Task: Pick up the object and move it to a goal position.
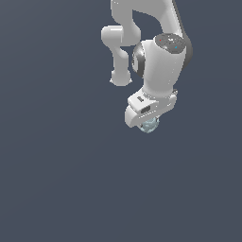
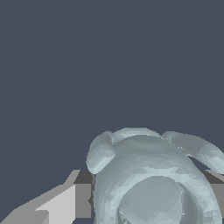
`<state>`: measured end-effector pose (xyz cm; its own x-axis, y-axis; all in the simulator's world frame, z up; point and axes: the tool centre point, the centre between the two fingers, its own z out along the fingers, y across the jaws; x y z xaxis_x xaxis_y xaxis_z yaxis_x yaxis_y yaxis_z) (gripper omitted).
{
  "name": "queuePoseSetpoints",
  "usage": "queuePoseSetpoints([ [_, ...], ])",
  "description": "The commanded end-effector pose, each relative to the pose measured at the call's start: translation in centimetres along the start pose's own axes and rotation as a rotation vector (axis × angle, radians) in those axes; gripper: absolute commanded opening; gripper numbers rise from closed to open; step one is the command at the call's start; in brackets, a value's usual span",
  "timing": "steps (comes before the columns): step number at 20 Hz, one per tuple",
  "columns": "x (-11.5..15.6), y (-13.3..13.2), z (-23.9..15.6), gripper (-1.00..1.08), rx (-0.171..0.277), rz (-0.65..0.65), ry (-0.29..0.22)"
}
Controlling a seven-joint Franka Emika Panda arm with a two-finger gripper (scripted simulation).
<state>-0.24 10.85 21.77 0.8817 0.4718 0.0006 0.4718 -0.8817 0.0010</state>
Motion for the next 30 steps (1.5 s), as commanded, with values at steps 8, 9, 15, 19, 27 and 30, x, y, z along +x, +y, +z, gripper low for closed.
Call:
queuePoseSetpoints([
  [8, 1.3, -2.3, -10.7, -1.00, 0.001, 0.000, -0.001],
  [9, 1.5, -2.5, -11.7, -1.00, 0.001, 0.000, -0.001],
  [15, 2.4, -3.6, -17.2, -1.00, 0.001, 0.000, 0.000],
  [19, 2.8, -4.1, -19.6, -1.00, 0.001, 0.001, -0.001],
  [27, 3.4, -4.5, -22.2, -1.00, 0.001, 0.001, -0.001],
  [30, 3.5, -4.5, -22.4, -1.00, 0.001, 0.001, -0.001],
])
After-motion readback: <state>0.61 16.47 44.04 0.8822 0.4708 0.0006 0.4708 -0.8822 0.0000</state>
